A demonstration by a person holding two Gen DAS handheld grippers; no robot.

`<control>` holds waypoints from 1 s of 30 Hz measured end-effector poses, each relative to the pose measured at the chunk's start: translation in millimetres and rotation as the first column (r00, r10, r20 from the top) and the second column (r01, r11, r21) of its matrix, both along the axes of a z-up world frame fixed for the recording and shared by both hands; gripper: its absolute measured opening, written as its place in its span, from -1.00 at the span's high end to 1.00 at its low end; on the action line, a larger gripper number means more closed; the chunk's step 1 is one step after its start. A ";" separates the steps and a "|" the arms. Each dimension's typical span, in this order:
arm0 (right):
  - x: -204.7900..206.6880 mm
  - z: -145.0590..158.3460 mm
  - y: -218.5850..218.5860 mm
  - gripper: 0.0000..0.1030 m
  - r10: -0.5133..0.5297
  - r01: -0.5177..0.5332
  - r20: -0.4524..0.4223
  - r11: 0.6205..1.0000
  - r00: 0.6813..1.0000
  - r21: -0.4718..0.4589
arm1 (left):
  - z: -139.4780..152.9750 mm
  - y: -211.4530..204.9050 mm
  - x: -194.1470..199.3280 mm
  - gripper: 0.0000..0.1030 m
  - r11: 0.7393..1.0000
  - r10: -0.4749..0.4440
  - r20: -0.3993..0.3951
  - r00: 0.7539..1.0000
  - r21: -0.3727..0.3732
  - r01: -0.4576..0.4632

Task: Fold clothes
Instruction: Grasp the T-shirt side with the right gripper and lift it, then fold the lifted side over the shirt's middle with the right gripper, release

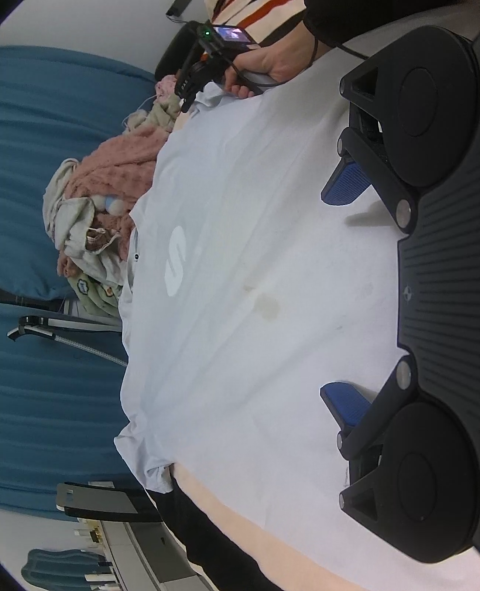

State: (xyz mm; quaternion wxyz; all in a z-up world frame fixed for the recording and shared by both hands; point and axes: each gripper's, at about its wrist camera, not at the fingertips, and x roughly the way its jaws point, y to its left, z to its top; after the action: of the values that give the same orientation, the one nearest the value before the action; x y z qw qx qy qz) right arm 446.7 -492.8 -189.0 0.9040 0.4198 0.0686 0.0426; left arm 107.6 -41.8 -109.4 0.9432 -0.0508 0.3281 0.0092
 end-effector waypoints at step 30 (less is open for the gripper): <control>-41.2 228.4 347.5 0.87 0.078 -0.025 0.016 0.496 0.997 -0.868 | 67.6 122.1 -9.7 -0.99 0.998 0.058 0.160 0.985 -0.046 -0.051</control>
State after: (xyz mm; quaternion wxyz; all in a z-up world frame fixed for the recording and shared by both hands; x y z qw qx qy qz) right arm 405.5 -145.3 39.5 0.9924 -0.0935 0.0692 0.0404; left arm 97.9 80.3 -41.8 0.9648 -0.0798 0.2496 0.0240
